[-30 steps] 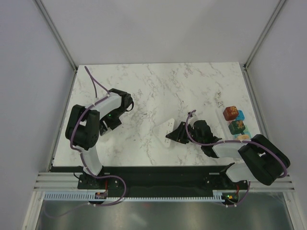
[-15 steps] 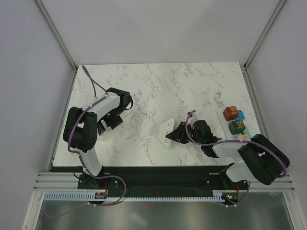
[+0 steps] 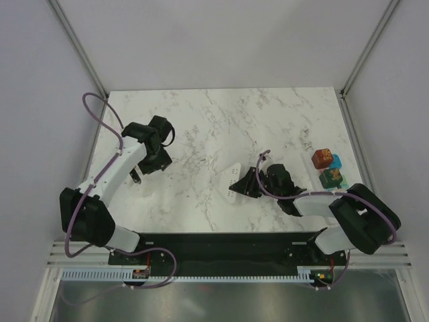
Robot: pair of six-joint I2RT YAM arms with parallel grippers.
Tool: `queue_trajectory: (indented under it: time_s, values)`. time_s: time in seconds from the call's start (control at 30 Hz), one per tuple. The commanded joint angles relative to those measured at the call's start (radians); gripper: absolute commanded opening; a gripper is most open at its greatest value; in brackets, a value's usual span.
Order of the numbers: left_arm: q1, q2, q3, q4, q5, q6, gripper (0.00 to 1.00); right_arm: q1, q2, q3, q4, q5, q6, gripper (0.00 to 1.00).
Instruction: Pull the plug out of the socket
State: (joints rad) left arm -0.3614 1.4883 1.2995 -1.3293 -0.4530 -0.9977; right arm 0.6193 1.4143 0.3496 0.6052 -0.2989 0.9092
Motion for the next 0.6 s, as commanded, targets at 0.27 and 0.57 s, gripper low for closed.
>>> queue_trajectory:
  time_s: [0.27,0.57]
  values:
    - [-0.001,-0.329,-0.085,0.400,0.440,0.375,1.00,-0.094,0.337,0.346,0.133,0.011,0.069,0.00]
    - [-0.001,-0.488,-0.210,0.584,0.688,0.485,1.00,-0.211,0.682,0.826,0.137,0.047,0.011,0.00]
